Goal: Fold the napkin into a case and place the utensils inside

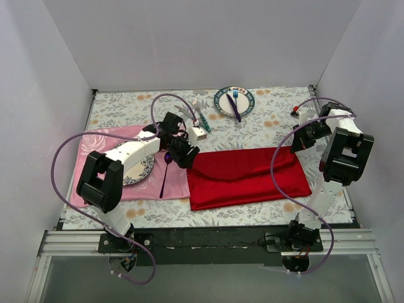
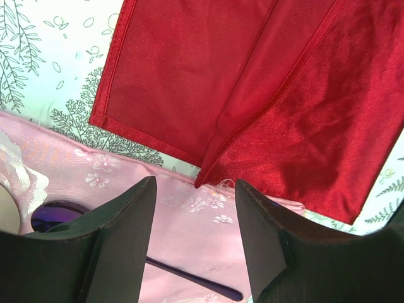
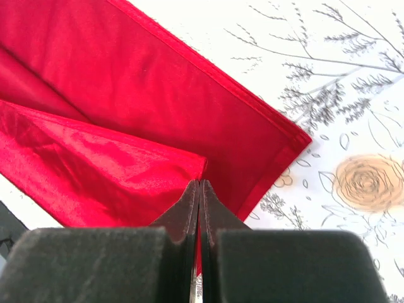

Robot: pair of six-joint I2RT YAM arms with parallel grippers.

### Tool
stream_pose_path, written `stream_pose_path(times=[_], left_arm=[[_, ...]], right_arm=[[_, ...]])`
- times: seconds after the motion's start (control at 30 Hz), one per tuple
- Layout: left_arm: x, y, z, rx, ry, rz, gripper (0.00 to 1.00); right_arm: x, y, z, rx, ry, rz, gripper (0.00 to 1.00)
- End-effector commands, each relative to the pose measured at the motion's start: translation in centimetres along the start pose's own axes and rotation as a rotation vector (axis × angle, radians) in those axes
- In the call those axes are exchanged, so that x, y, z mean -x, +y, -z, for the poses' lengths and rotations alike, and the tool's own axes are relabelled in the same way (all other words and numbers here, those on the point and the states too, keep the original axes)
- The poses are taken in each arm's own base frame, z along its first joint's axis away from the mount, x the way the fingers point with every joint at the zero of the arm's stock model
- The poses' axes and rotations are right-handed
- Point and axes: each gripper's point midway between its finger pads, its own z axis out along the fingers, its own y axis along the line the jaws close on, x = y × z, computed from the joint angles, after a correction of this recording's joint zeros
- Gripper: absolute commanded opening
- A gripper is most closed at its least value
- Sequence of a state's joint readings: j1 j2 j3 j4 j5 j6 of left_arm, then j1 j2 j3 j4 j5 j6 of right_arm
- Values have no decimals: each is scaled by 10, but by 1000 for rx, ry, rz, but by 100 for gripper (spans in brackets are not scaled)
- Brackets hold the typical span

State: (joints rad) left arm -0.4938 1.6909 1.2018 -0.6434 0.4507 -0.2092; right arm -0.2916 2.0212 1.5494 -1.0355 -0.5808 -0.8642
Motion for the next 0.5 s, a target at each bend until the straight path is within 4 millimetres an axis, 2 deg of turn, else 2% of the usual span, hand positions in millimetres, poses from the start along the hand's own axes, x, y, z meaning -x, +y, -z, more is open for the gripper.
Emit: stream_pose_path(times=[0.0, 0.33, 0.4, 0.47], left_arm=[[11, 12, 0, 24, -16, -68, 52], [5, 7, -14, -33, -4, -55, 50], [5, 5, -14, -50, -6, -58, 47], [6, 5, -14, -53, -5, -65, 38]], right_arm=[[11, -2, 7, -47, -65, -28, 1], [12, -9, 5, -56, -101, -89, 1], [11, -11, 5, -61, -101, -92, 1], [12, -13, 7, -70, -106, -93, 1]])
